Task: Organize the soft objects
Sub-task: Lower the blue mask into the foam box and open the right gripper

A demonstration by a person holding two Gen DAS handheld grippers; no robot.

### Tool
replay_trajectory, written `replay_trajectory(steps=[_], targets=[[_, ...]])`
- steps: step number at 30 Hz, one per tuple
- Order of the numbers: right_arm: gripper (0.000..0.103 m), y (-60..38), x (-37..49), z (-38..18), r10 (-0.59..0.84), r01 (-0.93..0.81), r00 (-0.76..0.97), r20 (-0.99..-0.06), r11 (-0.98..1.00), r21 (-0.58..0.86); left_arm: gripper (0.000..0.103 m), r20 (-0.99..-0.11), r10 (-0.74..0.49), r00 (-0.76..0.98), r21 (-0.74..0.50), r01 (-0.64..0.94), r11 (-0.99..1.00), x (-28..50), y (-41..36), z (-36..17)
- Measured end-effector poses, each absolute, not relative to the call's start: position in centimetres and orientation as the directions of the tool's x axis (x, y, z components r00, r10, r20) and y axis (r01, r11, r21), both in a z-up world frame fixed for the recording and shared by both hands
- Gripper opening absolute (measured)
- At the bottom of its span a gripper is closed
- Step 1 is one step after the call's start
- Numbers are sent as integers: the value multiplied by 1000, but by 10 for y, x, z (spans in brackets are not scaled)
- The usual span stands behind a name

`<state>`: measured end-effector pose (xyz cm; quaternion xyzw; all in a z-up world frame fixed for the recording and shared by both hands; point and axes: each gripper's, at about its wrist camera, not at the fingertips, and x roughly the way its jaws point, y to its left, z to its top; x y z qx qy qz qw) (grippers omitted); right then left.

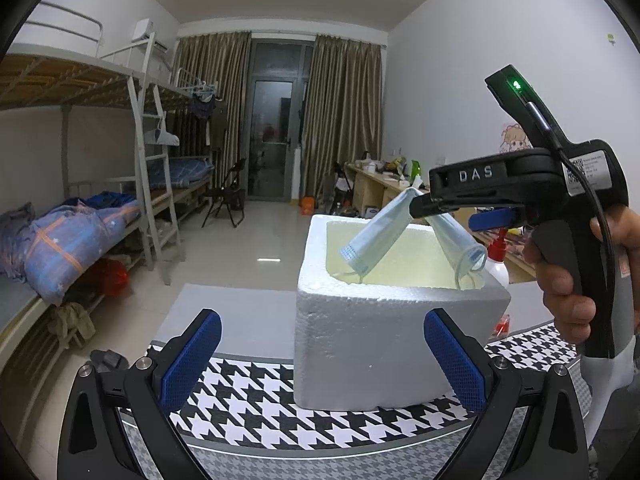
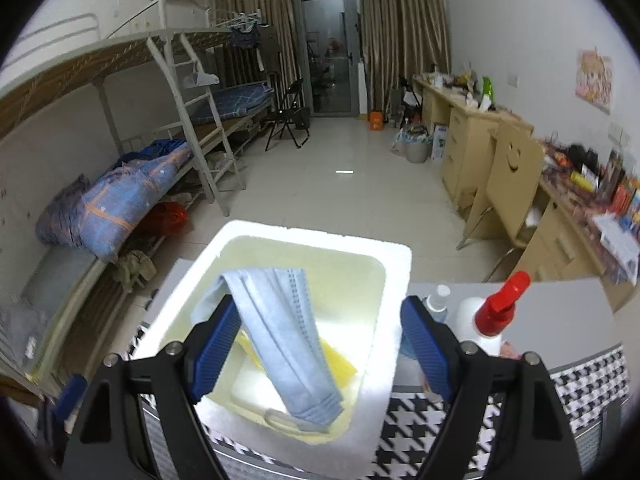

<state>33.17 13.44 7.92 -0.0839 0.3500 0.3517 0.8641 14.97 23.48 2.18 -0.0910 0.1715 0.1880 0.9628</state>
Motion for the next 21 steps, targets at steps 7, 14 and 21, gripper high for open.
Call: replay_trajectory(steps=[7, 14, 21], targets=[[85, 136, 338, 75, 595, -682, 408, -693, 703, 203, 102, -381, 329, 864, -119, -399, 909, 162, 243, 28], [85, 128, 338, 79, 601, -672, 424, -677, 710, 210, 102, -398, 337, 853, -117, -412, 904, 165, 252, 28], [85, 126, 335, 80, 601, -684, 423, -678, 702, 196, 102, -388, 313, 867, -12, -344, 939, 194, 247, 47]])
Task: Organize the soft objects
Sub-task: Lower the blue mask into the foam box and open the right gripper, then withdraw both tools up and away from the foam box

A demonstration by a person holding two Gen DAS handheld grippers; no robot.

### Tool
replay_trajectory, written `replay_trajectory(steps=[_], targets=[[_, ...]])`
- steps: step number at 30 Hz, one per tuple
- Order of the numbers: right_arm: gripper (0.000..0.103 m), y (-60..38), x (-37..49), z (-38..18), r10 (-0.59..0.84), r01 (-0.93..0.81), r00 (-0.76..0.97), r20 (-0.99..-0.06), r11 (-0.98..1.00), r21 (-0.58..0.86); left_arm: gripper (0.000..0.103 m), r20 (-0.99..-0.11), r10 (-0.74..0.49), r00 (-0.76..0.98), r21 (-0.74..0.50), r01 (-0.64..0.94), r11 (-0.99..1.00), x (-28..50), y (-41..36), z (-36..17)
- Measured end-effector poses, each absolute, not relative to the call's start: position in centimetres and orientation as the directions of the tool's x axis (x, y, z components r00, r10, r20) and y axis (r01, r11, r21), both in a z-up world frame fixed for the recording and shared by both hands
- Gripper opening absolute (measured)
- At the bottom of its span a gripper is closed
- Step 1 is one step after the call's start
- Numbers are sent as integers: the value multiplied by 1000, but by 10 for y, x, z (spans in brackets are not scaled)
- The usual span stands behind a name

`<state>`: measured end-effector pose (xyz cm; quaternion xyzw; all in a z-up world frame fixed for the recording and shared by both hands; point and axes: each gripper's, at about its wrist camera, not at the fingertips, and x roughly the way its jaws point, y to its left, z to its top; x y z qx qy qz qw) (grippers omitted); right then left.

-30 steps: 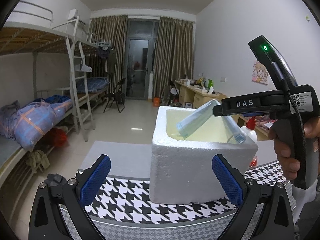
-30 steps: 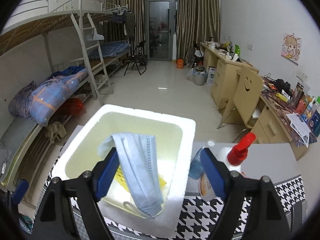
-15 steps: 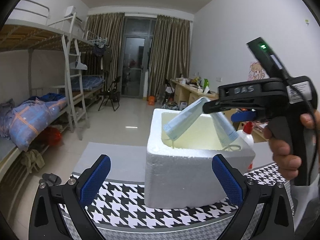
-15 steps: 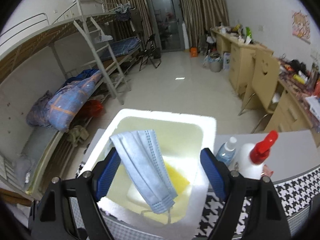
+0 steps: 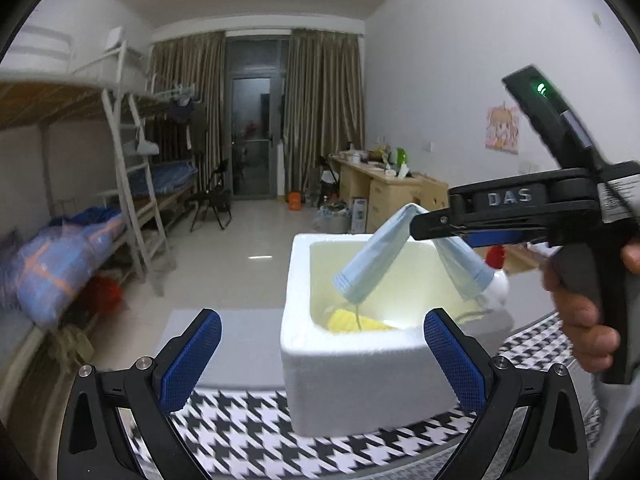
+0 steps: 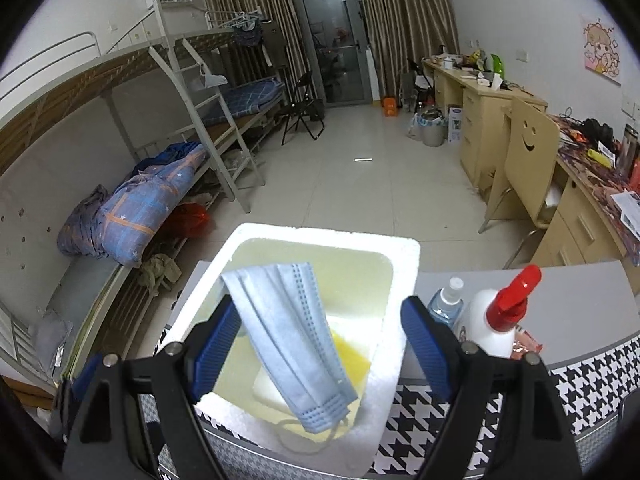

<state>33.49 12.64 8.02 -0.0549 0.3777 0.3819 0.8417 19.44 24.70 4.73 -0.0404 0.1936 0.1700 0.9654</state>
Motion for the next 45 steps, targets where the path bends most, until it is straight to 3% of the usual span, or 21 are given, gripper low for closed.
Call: replay_trajectory(steps=[6, 12, 17, 19, 22, 24, 29, 30, 33, 34, 39, 45], targets=[[85, 121, 338, 81, 607, -688, 408, -682, 695, 208, 102, -368, 316, 875, 78, -310, 948, 216, 245, 44], [85, 118, 339, 85, 624, -702, 386, -679, 676, 222, 94, -386, 277, 880, 56, -277, 959, 233, 253, 41], [85, 118, 337, 85, 622, -715, 387, -680, 669, 206, 61, -427, 211, 880, 31, -219, 975, 244, 255, 38], [85, 120, 336, 84, 623, -719, 387, -680, 666, 200, 29, -446, 205, 871, 39, -210, 977, 251, 250, 35], [85, 120, 339, 83, 621, -719, 383, -683, 665, 201, 13, -476, 184, 860, 11, -203, 979, 257, 252, 34], [85, 120, 342, 82, 621, -718, 379, -686, 665, 205, 9, -486, 210, 848, 24, -227, 974, 262, 253, 33], [85, 113, 347, 82, 615, -707, 400, -679, 679, 198, 10, -523, 245, 816, 18, -277, 961, 271, 259, 28], [85, 112, 348, 83, 615, -706, 404, -677, 681, 198, 15, -523, 237, 819, 10, -272, 962, 272, 259, 28], [85, 110, 348, 82, 610, -703, 409, -678, 685, 192, 55, -507, 221, 833, -5, -259, 966, 266, 258, 29], [85, 110, 348, 81, 608, -701, 412, -679, 687, 190, 63, -502, 208, 840, -11, -246, 969, 264, 259, 30], [85, 104, 350, 81, 603, -689, 422, -677, 699, 192, 86, -458, 256, 851, 26, -275, 961, 253, 253, 35], [85, 98, 345, 85, 603, -684, 432, -671, 704, 191, 92, -440, 272, 856, -14, -310, 951, 239, 258, 49]])
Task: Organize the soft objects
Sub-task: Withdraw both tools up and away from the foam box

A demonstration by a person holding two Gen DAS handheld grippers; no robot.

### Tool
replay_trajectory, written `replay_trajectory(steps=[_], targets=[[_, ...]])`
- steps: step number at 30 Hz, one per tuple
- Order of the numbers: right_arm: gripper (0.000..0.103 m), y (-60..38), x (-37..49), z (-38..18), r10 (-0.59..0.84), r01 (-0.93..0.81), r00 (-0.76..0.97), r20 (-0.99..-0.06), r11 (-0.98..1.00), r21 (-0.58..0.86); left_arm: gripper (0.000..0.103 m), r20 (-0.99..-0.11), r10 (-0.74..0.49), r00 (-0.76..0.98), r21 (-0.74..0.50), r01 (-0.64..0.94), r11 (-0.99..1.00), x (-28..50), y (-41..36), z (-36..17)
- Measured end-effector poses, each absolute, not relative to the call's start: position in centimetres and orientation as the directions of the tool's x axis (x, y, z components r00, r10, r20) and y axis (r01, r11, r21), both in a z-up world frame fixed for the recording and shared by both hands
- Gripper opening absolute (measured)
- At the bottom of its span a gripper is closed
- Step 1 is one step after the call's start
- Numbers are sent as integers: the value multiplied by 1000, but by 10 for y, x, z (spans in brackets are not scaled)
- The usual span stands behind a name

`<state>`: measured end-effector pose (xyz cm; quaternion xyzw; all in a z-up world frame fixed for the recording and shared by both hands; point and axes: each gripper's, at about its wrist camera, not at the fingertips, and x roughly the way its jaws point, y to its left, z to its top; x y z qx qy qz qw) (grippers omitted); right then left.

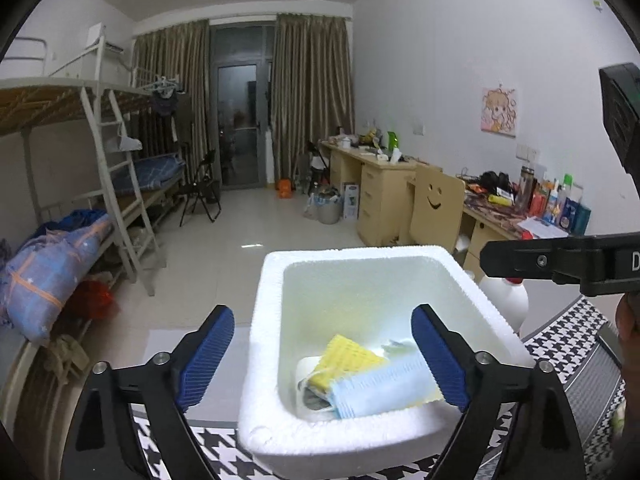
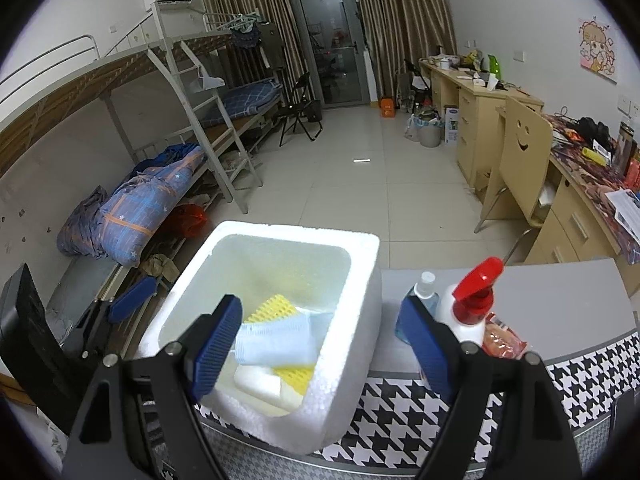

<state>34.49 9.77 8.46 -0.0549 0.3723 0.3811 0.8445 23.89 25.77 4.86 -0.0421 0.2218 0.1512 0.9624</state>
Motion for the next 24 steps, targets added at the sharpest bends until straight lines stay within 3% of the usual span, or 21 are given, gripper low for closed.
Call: replay_trajectory(steps=[11, 14, 24], targets=[[85, 76, 309, 107, 608, -698, 523, -597, 708, 109, 101, -404, 331, 853, -34, -376, 926, 200, 244, 76], [96, 65, 298, 113, 603, -686, 563, -565, 722, 87, 102, -386, 356, 851, -24, -395, 918, 187, 237, 84], [97, 38, 265, 125, 605, -683, 616, -504, 729, 41, 102, -341, 397, 852, -25, -430, 902, 150, 211, 104]])
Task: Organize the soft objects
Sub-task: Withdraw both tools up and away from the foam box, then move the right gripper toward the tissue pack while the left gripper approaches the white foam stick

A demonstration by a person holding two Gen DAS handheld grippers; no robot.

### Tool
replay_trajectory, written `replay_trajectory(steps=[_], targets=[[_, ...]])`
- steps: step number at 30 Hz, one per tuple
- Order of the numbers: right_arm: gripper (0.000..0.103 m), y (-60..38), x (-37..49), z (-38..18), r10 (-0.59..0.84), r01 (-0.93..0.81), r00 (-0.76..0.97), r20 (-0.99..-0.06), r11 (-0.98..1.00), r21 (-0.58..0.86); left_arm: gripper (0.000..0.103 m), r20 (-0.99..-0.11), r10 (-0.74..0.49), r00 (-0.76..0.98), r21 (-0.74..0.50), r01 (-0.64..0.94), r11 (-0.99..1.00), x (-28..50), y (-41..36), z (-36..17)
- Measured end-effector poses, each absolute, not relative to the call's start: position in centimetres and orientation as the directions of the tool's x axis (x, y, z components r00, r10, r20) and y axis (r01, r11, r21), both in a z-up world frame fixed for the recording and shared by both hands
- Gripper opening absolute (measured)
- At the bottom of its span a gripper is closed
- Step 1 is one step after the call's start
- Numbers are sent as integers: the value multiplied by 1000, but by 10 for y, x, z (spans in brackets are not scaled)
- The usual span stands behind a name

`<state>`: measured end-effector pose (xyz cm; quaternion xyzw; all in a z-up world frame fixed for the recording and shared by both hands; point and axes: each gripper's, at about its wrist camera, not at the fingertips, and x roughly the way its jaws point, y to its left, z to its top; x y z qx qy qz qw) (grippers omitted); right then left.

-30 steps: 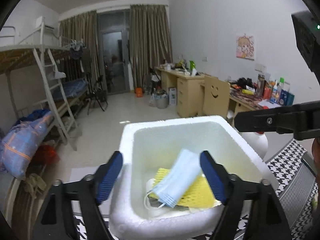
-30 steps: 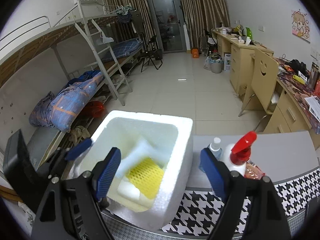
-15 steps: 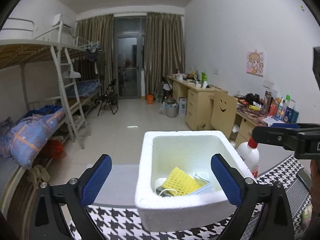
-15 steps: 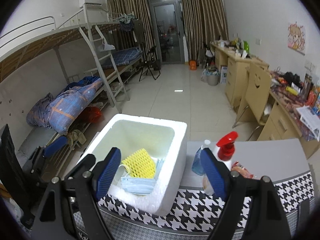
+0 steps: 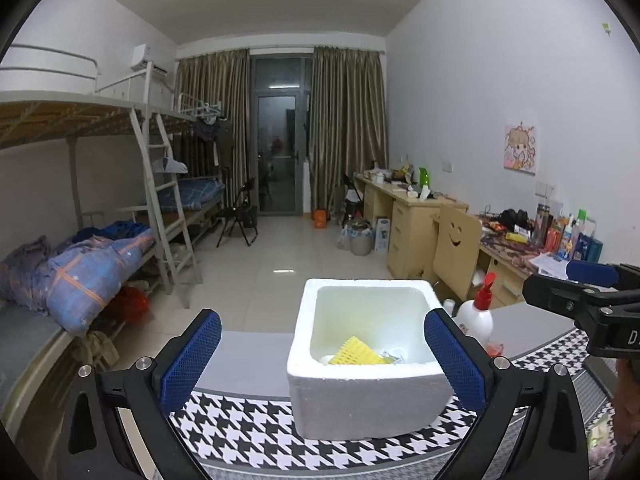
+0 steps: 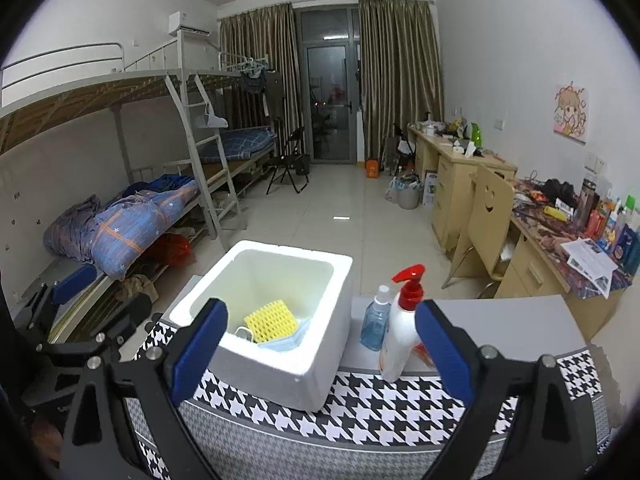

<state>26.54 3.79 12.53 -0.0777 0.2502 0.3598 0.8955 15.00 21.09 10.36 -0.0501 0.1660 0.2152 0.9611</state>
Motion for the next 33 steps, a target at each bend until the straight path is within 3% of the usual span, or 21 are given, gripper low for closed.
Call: replay_trajectory(steps=[11, 22, 33], targets=[[97, 2, 224, 128, 599, -670, 665, -445, 742, -3, 102, -333, 384, 861, -5, -408, 913, 120, 173, 113], [97, -35, 187, 132, 606, -663, 689, -399, 749, -8, 102, -244, 368, 897, -2, -380, 925, 65, 128, 126], [97, -74, 155, 122, 604, -645, 706, -370, 764, 16, 102, -210, 332, 920, 17, -336, 942, 26, 90, 115]])
